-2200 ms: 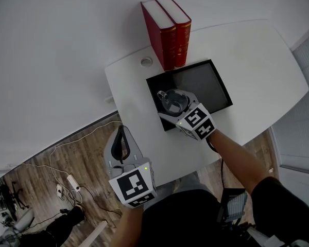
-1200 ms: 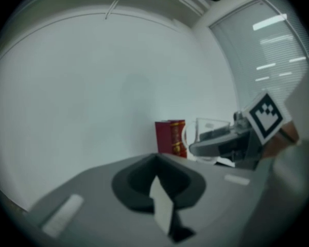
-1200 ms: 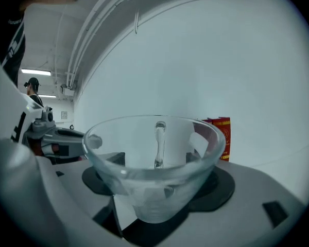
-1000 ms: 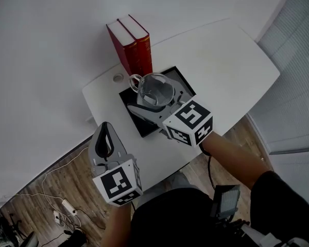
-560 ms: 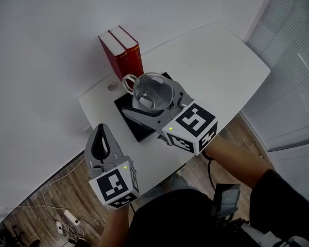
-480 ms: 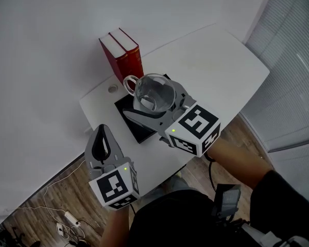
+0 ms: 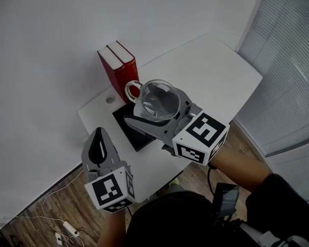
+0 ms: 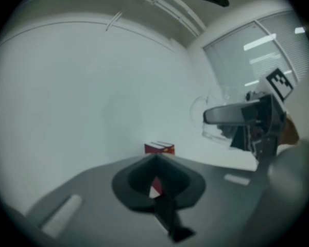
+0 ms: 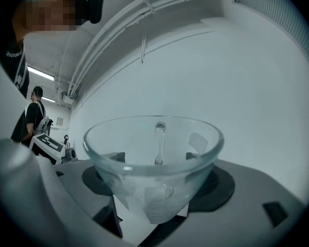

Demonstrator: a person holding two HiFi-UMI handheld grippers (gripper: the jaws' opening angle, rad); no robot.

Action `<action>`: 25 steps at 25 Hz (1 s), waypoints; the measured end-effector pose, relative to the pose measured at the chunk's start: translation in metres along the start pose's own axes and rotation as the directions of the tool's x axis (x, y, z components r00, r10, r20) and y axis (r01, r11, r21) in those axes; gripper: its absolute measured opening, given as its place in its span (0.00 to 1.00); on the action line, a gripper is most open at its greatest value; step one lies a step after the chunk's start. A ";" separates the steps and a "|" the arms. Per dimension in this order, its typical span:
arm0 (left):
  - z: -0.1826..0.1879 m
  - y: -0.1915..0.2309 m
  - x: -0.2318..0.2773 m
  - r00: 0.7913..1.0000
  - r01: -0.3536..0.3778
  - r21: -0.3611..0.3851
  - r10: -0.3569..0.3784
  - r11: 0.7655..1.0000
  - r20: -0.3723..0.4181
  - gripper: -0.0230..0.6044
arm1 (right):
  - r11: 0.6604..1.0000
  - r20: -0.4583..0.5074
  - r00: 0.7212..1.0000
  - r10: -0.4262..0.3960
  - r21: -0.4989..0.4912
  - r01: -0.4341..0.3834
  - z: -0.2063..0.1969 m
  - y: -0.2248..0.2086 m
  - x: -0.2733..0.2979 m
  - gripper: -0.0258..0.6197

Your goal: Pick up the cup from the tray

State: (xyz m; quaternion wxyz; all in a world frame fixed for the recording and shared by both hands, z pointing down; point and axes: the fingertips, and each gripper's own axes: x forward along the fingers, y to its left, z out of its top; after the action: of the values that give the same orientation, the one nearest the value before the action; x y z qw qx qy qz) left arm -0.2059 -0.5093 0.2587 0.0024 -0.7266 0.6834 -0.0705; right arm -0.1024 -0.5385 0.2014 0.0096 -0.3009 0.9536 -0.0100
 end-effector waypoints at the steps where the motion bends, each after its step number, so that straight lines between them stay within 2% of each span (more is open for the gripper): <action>1: 0.002 -0.001 0.001 1.000 0.003 0.002 -0.003 1.000 0.005 0.04 | 1.000 0.009 1.000 -0.006 0.004 0.006 0.002 -0.001 -0.002 0.66; 10: 0.009 -0.011 0.012 0.999 0.032 0.005 -0.032 0.999 0.015 0.04 | 0.999 0.032 0.999 -0.043 0.001 0.043 0.010 -0.014 -0.002 0.66; 25: 0.016 -0.015 0.026 0.998 0.052 0.010 -0.052 0.999 0.034 0.04 | 0.999 0.047 0.998 -0.045 -0.021 0.046 0.016 -0.021 0.004 0.66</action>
State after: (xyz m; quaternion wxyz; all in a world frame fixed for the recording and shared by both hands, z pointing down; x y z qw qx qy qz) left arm -0.1880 -0.5352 0.2471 0.0154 -0.7453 0.6637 -0.0611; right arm -0.0933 -0.5585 0.1856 0.0281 -0.3226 0.9461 0.0075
